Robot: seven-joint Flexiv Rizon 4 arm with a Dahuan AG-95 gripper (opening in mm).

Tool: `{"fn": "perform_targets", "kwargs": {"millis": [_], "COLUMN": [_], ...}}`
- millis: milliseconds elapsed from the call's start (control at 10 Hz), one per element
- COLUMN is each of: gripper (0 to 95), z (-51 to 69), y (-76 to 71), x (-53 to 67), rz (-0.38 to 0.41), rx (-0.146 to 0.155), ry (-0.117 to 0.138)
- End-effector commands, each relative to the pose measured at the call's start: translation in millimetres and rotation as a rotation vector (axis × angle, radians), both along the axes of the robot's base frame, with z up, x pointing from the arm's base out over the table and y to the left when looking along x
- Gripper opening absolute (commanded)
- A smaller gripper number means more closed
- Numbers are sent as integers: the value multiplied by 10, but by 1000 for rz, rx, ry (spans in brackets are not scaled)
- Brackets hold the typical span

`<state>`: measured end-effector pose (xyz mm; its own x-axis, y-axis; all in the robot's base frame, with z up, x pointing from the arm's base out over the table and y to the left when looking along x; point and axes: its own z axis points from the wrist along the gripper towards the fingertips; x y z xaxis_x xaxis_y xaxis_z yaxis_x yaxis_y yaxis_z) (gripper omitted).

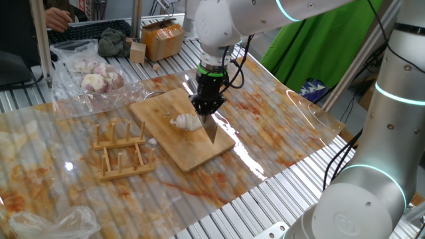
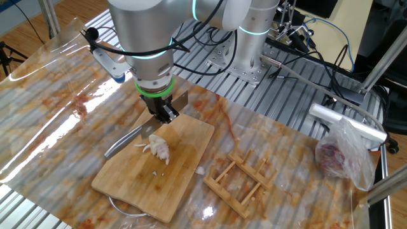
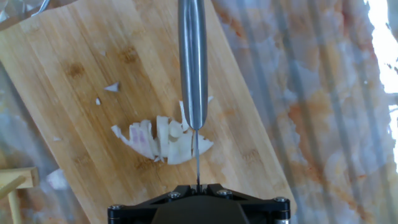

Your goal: Chop the onions

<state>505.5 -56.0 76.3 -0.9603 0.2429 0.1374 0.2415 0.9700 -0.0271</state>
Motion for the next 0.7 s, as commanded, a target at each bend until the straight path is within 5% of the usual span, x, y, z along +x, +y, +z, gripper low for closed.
{"fn": "perform_targets", "kwargs": {"millis": [100,700], "gripper": [0,0], "z": [-1,20], "y": [-3,-16], "x": [8,16], "rz": [24,30], "rx": [-2,3], "ry": [-1,-12]}}
